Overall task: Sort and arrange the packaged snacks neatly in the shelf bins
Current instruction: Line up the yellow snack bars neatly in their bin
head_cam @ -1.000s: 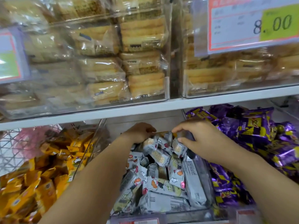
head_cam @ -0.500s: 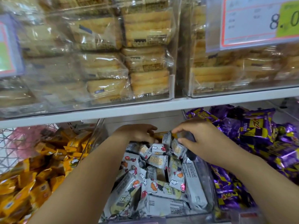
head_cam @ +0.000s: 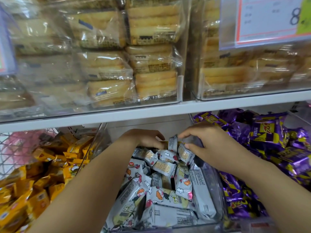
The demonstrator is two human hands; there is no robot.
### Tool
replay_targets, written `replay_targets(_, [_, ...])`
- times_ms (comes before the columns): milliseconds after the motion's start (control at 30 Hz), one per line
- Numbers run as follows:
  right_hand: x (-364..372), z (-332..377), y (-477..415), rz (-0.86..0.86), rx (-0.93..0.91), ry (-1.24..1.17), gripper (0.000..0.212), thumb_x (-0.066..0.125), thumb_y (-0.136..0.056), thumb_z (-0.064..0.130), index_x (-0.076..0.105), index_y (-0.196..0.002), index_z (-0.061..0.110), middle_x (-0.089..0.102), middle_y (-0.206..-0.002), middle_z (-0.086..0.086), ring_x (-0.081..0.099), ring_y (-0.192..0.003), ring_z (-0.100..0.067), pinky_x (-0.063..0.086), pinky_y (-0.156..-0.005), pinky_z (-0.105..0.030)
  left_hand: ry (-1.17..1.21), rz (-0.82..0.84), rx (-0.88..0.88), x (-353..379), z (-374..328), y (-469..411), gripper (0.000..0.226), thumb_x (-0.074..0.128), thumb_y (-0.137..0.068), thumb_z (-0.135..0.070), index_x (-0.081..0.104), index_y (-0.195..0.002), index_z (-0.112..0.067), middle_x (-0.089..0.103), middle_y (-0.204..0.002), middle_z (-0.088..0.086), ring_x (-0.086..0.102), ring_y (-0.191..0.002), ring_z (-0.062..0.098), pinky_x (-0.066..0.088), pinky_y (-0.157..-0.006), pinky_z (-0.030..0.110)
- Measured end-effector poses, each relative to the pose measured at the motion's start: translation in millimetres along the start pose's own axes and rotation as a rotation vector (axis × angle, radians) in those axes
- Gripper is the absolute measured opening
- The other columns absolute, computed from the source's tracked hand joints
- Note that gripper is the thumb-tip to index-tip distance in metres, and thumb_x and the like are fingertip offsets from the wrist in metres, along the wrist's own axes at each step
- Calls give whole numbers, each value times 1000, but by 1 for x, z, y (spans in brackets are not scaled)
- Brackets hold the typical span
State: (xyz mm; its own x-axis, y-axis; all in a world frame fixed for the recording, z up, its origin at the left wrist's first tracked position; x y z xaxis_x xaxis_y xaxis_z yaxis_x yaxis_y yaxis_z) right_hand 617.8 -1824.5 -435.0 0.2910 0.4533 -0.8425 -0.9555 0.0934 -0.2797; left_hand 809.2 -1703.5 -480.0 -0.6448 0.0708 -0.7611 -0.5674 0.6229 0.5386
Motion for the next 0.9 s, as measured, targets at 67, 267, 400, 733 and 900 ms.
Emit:
replay_targets(67, [0,0,0,2,-3,-4,25,64,-87,21,66,-111,28,63,-109,12,61,-92,-9,49,-87,-32,-3,4,16,0,-1,2,71,66,-72,-45,40,-137,-33,48,-139,-3,49,-121,19,39,-105,38])
replay_targets(267, [-2,1,0,17,-5,16,26,63,-88,23,65,-114,28,63,-112,12,58,-99,-5,47,-90,-27,57,-64,101,0,-7,10,39,64,-86,-25,57,-125,-24,63,-117,-1,59,-102,15,47,-91,30])
replay_targets(400, [-4,2,0,25,-9,36,27,62,-89,23,64,-115,28,62,-106,17,52,-98,6,44,-87,-17,110,-167,153,1,-5,15,33,65,-85,-19,59,-118,-23,62,-110,-6,59,-93,9,47,-80,22])
replay_targets(733, [-6,27,9,100,-13,80,26,59,-91,22,63,-117,25,62,-114,8,54,-107,-6,41,-90,-19,57,-654,277,-6,-1,122,19,65,-85,-24,58,-103,-28,51,-92,-14,50,-84,5,35,-63,7])
replay_targets(900, [7,49,21,263,-11,302,29,57,-88,24,61,-116,31,64,-114,10,58,-106,-16,46,-85,-28,-14,-929,290,14,33,193,21,65,-87,-29,60,-107,-29,52,-91,-9,47,-72,2,38,-63,15])
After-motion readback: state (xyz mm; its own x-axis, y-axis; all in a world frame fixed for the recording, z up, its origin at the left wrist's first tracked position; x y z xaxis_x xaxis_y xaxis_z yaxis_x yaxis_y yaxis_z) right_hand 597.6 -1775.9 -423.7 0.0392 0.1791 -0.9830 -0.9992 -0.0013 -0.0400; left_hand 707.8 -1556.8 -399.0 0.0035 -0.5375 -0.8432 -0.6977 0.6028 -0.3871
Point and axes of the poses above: each hand's wrist, its own y-axis away from the middle knuckle, its own x-axis out of the palm, z = x × y, the point moved 1 cm from there along -y, towards the middle knuckle
